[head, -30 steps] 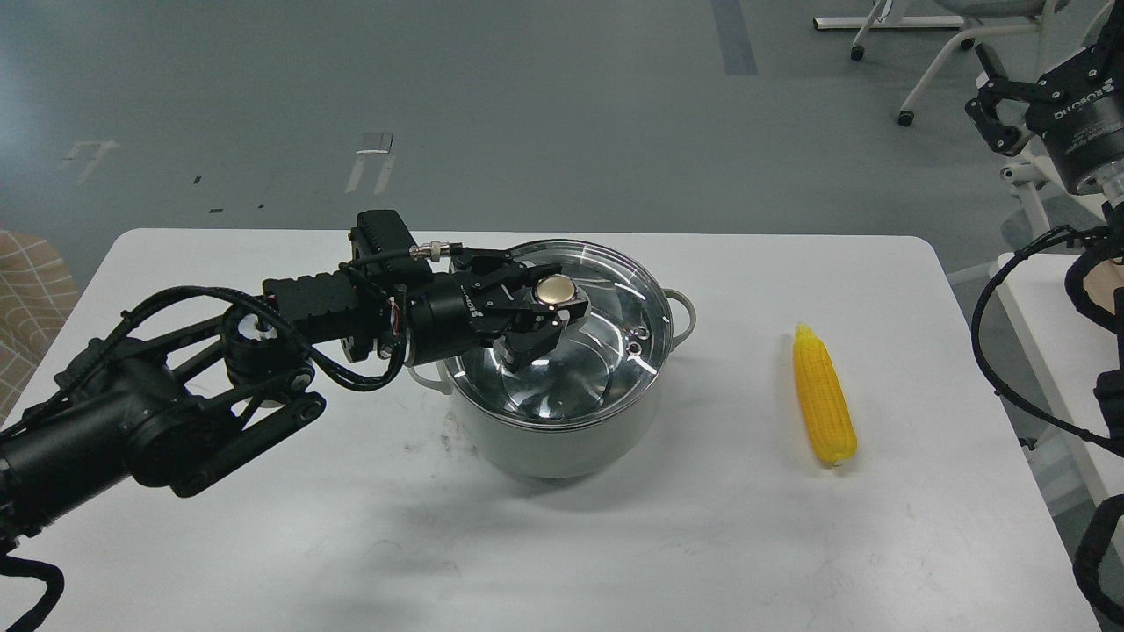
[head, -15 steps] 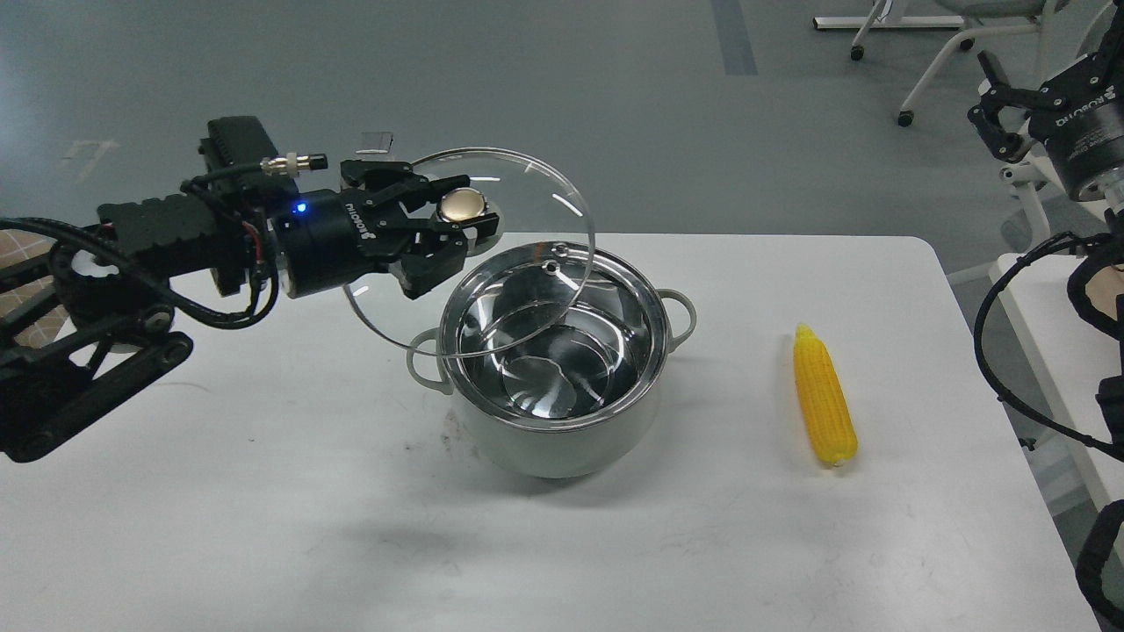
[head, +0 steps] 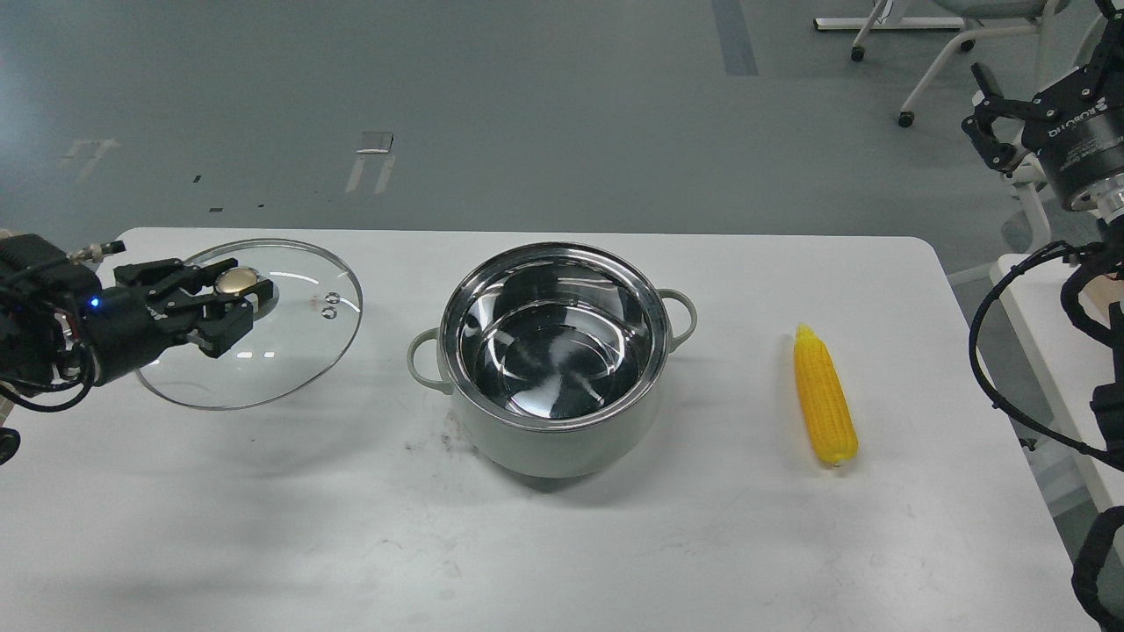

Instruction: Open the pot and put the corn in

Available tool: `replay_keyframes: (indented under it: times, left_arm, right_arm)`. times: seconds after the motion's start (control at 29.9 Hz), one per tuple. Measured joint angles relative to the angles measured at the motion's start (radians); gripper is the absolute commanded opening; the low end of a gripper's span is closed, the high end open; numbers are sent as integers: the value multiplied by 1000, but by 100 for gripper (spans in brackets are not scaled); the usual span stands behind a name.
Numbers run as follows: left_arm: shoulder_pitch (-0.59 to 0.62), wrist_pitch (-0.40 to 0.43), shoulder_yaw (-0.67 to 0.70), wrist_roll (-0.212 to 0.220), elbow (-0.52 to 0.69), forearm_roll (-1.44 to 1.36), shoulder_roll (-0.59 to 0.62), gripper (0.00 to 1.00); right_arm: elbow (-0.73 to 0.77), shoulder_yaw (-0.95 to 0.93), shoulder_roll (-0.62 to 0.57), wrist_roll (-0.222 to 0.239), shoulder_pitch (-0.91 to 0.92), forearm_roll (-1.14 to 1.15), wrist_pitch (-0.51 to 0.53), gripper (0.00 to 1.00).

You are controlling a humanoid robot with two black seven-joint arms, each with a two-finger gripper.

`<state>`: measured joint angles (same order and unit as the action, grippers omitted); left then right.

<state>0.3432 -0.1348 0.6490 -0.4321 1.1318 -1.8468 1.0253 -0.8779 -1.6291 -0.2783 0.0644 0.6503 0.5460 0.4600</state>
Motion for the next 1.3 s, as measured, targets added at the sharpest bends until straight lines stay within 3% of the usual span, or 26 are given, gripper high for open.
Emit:
replay_keyframes:
  times: [0.57, 0.67, 0.7, 0.77, 1.0, 1.17, 1.3]
  left_arm:
    - [-40, -26, -34, -7, -216, 65, -131, 32]
    - [-40, -48, -56, -9, -235, 65, -145, 49]
    - [-40, -57, -60, -10, -237, 66, -146, 63]
    - [-39, -68, -64, -10, -239, 68, -147, 74]
    - [-22, -75, -58, -19, -234, 73, -146, 91]
    - [2, -75, -50, -49, -233, 144, -139, 93]
    - [99, -70, -43, -56, -222, 291, -137, 94]
  right_arm:
    - [-1, 2, -1, 1, 0, 0, 0, 100]
    - [-1, 2, -1, 1, -6, 0, 1, 100]
    - [-1, 2, -1, 1, -9, 0, 2, 100]
    - [-1, 2, -1, 1, -12, 0, 2, 100]
    - [-5, 8, -4, 1, -14, 1, 3, 100]
    - [-12, 20, -10, 1, -34, 7, 7, 100]
    - [-38, 77, -49, 2, -58, 72, 10, 100]
